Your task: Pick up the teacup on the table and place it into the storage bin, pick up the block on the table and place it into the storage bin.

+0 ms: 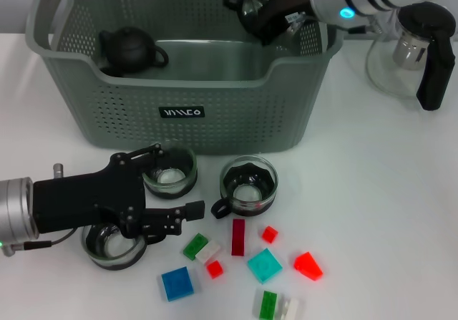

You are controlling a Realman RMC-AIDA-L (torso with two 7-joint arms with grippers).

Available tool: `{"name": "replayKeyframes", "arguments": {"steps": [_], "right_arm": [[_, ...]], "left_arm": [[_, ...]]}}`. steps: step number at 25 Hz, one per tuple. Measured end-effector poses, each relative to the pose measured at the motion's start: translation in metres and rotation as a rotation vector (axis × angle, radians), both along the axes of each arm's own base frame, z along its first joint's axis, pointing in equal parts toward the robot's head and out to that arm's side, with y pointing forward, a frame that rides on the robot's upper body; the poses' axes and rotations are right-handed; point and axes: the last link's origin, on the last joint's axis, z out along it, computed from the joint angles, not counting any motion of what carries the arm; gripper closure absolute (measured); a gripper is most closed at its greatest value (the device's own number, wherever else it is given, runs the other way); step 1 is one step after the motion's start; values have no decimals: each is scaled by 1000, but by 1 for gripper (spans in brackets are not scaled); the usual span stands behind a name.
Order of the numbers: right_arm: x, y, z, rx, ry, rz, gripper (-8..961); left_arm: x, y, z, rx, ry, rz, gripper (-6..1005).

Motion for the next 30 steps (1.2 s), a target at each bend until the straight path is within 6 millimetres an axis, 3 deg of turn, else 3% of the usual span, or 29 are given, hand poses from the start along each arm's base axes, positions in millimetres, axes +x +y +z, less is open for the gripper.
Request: {"name": "replayKeyframes", "arguments": {"steps": [17,25,30], "right_arm": [[4,-4,-9,-17,-57,9,900],[1,-6,-9,-38,-52,6,836],[-1,-7,-6,-40,-47,10,671]], "left_arm": [[-1,0,-1,2,2,5,88],[-2,-1,-1,7,1,5,89],[-2,-2,-1,7,1,6,90]]}}
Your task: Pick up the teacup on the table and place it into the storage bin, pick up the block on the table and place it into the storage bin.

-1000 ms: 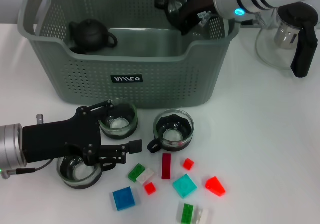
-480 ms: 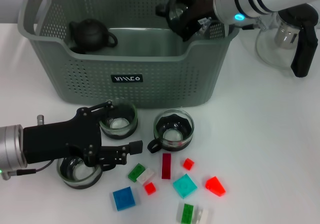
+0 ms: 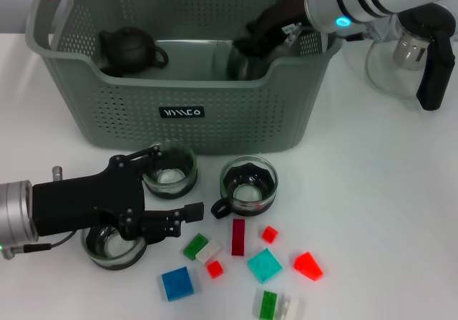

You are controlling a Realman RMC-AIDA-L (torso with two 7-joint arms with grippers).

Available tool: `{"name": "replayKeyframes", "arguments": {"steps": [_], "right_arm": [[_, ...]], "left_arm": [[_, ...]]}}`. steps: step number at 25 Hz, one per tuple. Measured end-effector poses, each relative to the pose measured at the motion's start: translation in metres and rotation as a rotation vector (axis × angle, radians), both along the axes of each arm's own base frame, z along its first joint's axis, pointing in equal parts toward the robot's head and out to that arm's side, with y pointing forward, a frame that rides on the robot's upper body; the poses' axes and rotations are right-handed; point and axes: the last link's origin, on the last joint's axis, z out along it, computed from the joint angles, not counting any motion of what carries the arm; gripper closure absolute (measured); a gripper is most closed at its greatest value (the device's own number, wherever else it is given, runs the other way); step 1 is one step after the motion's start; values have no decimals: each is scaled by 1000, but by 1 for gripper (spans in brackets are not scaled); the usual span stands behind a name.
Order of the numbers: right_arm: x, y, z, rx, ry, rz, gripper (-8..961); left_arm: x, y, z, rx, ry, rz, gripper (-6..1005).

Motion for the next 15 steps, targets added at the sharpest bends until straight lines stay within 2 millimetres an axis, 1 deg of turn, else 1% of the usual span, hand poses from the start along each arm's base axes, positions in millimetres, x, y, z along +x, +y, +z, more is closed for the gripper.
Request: {"name": "replayKeyframes", "arguments": {"steps": [1,9,12,15], "right_arm": [[0,0,0,1,2,0,638],[-5,1,9,32,33,17,465],[-13,0,20,55,81,39,400],[-23,-5,35,48,154,62,325]], "left_arm": [[0,0,0,0,-1,0,90],[0,-1,0,-1,-4,1,91],[0,-1,0,-1,-4,1,91],[0,-1,0,-1,-4,1,92]]}}
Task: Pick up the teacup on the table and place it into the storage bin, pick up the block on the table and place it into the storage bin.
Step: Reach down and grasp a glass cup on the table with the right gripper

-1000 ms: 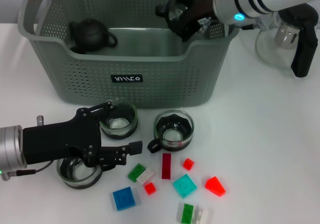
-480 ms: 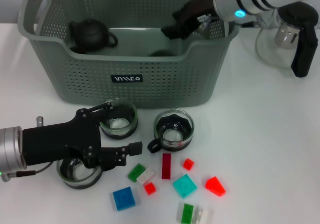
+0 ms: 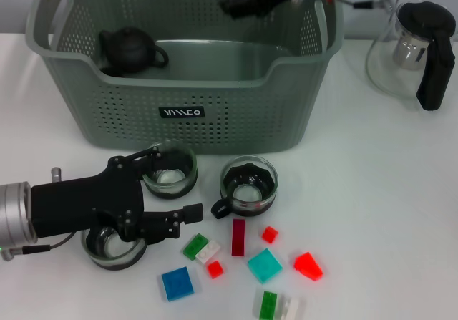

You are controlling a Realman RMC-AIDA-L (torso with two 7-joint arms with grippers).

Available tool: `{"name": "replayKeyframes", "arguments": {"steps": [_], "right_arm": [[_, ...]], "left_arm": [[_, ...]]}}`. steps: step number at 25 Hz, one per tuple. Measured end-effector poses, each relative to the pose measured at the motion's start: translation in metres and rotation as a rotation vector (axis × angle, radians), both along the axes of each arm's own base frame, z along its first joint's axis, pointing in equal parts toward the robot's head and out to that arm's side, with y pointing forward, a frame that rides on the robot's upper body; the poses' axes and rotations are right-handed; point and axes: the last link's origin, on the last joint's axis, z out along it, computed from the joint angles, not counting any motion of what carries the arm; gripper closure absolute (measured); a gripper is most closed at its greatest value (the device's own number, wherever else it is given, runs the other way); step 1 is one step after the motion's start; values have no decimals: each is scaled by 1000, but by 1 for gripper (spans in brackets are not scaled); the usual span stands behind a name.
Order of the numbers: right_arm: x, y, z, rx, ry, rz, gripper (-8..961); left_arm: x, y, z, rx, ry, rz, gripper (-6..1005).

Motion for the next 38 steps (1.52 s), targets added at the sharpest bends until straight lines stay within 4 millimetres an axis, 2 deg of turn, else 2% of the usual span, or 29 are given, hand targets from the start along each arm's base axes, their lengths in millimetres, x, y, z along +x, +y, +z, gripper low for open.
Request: {"name": "replayKeyframes", "arguments": {"steps": [2,6,9,18,28,35,38], "right_arm": [[-6,-8,13,-16,53,29,275],[-12,-35,40,-91,143,117,274],[-8,-56,55,-161,161,163,276],[17,-116,64,-478,13,196,283],[33,-121,46,-562,-202,-26,284],[35,-115,31,-559,-172,-223,284],[35,-114,28,-551,-177,-256,284]], "left_arm": [[0,0,0,1,1,0,92],[-1,0,1,1,5,0,93],[-1,0,1,1,7,1,93],[-3,0,1,6,11,8,94],[-3,0,2,6,9,7,96],[-4,-1,2,10,14,13,97],[-5,-1,3,11,16,12,97]]}}
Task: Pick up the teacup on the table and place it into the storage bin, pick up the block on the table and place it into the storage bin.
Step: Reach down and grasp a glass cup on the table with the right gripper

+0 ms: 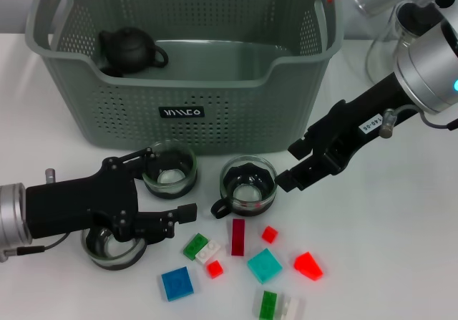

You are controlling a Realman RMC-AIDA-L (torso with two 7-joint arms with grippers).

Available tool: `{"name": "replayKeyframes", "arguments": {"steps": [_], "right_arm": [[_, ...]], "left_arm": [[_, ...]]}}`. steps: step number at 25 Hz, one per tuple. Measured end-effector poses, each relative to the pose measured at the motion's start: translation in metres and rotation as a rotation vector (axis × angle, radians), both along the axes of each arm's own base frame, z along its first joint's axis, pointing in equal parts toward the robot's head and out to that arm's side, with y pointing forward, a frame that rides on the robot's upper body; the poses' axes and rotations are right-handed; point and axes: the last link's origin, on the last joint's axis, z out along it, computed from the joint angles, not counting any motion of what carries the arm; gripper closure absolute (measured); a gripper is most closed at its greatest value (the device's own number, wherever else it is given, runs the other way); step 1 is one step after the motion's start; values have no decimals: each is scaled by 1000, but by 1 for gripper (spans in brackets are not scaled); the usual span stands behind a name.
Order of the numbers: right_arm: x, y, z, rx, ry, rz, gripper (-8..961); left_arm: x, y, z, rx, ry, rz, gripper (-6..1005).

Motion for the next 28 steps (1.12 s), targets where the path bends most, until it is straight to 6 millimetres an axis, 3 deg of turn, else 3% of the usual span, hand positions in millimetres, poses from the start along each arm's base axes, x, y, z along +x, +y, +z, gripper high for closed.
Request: {"name": "replayKeyframes", "arguments": {"steps": [16,28], "right_arm": [[17,5,-29,-97,-45,231,283],[5,7,-52,-135,-161,440,282]], "left_arm": [[0,0,0,7,-5,1,100],[-3,-1,-1,26,-25,35,101]]}}
